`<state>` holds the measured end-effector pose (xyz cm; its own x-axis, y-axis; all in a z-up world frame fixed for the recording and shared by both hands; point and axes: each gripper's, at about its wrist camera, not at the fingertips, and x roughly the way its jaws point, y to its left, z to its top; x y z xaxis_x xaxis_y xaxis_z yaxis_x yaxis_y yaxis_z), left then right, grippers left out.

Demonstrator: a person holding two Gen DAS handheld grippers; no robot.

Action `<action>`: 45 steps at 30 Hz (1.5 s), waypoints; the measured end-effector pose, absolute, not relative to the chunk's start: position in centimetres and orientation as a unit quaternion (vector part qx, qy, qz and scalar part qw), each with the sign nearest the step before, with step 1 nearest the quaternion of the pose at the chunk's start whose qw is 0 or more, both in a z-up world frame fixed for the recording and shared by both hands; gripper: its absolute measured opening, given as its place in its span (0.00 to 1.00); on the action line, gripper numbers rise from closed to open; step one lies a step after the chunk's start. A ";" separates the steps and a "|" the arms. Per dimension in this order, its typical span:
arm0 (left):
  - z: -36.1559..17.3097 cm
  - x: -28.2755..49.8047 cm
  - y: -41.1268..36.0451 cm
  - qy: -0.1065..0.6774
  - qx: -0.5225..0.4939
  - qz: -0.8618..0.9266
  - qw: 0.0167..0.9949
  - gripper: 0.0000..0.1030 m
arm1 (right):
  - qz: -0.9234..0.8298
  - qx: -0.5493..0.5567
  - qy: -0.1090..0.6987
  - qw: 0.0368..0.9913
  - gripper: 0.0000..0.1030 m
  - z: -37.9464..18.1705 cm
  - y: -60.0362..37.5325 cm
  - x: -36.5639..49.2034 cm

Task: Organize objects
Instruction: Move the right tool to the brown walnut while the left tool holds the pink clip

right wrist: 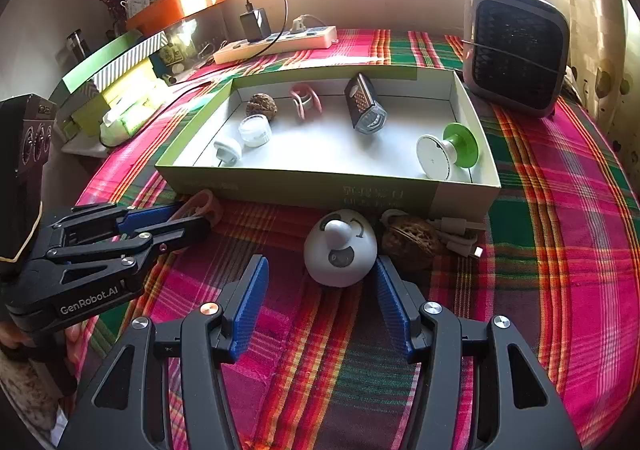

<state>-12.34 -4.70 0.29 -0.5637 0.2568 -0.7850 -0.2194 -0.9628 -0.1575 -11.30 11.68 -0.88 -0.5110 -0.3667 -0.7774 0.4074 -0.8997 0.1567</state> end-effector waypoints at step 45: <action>0.4 -12.3 -4.6 -0.032 -0.445 0.887 0.124 0.27 | -0.874 0.426 -0.003 0.233 0.35 -1.0 11.4 -13.1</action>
